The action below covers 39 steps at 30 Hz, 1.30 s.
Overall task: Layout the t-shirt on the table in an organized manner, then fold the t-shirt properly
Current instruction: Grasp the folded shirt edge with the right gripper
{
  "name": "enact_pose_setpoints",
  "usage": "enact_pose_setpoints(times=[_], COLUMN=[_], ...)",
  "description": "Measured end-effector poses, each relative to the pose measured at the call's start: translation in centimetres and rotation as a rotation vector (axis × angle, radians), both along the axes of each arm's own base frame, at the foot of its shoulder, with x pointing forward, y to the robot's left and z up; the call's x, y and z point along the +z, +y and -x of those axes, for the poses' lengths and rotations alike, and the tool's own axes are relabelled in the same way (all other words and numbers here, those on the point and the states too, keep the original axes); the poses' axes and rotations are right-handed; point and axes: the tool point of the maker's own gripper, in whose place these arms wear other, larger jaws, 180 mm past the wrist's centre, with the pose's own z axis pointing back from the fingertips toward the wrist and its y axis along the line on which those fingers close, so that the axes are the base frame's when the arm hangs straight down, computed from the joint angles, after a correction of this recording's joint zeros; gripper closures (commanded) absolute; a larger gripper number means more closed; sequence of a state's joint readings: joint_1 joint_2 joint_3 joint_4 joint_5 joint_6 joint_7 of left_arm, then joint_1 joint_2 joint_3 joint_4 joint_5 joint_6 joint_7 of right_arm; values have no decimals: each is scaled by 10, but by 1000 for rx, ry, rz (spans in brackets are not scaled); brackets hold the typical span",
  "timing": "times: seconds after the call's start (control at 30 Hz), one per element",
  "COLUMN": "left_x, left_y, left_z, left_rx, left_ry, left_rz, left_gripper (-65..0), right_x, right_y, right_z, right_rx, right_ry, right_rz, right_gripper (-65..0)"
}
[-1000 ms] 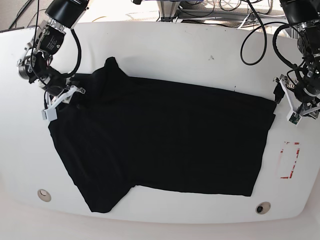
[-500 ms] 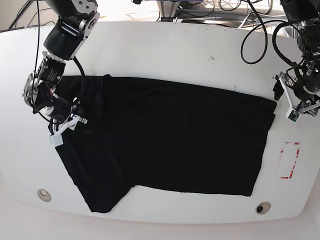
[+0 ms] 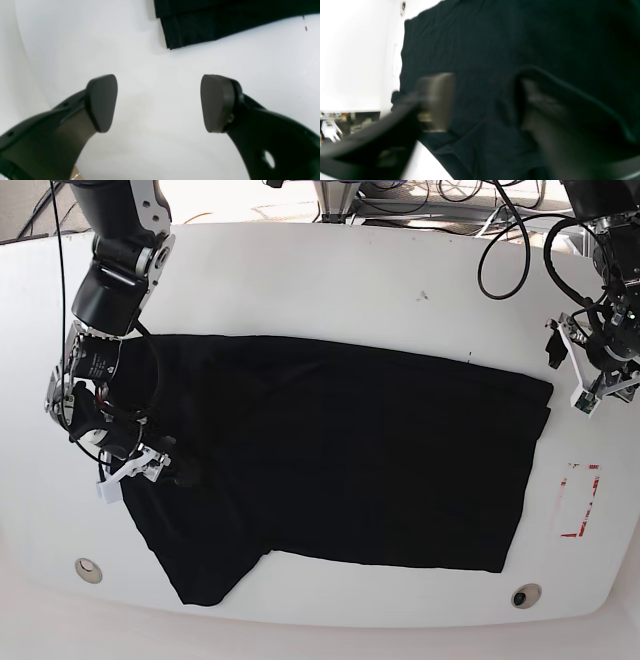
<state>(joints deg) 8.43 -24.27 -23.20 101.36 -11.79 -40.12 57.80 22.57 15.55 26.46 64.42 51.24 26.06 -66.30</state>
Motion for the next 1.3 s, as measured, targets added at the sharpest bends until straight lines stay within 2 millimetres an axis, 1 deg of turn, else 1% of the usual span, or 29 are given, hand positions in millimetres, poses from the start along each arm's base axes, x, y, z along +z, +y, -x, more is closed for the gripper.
enact_pose_setpoints(times=[0.03,0.2,0.27,0.47,0.5,0.6,0.77,0.87,0.97,1.17,1.3], left_x=[0,-3,-5,-7,-8,-8,-6,-6,-7,-6,-7], left_y=[0,-1,-2,-9,-9,-8,-8,-8,-8,-8,-9], left_z=[0,4,5,4,4,4,3,3,3,3,3], left_rx=[-1,-3,-2,-5,-5,-3,-4,-5,-4,-4,-4], left_ry=[-2,11,14,11,11,12,9,9,9,8,9], left_rz=[1,1,5,25,26,22,20,21,22,21,23], left_gripper=[-471,-471,-471,-471,-471,-471,-471,-471,-471,-471,-471], right_x=[0,-1,1,5,4,-9,-44,-58,-63,-61,-56], right_y=[-1,-2,0,4,2,-2,-12,-14,-12,-4,0], right_z=[0,3,4,17,21,45,92,110,118,128,129], right_rx=[-1,14,29,83,82,90,80,84,88,87,100], right_ry=[-1,14,20,28,27,53,165,215,222,205,193], right_rz=[1,8,15,54,61,92,129,129,123,63,69], right_gripper=[-645,-650,-642,-614,-612,-614,-614,-614,-614,-614,-614])
